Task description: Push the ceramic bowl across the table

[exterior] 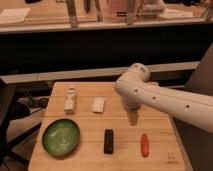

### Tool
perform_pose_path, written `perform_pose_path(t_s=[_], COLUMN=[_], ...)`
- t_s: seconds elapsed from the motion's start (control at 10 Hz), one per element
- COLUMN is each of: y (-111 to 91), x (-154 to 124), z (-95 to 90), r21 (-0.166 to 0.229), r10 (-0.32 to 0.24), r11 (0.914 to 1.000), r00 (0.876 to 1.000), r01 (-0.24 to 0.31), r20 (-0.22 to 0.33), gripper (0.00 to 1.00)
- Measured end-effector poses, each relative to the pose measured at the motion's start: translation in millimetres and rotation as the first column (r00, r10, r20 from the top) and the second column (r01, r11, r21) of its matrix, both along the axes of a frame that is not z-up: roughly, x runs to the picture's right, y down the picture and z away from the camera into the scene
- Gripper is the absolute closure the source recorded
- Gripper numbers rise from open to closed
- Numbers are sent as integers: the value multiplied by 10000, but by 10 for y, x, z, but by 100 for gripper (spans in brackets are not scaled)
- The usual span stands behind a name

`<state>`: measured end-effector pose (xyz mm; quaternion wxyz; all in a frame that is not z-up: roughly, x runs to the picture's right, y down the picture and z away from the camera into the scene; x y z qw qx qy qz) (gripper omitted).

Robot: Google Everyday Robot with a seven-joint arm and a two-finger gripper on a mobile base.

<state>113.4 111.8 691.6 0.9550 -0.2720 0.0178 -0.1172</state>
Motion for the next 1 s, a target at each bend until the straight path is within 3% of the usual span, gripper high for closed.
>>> perform_pose_path(t_s=[0.3, 0.6, 1.0], y=[76, 162, 360], x=[-389, -589, -991], z=[63, 119, 304], r21=[-6, -9, -13], r10=[-560, -1011, -1682], r11=[9984, 9949, 9856], r00=[9979, 9933, 9817], r01=[560, 1013, 1690], r20=[312, 566, 897], gripper=[20, 20, 20])
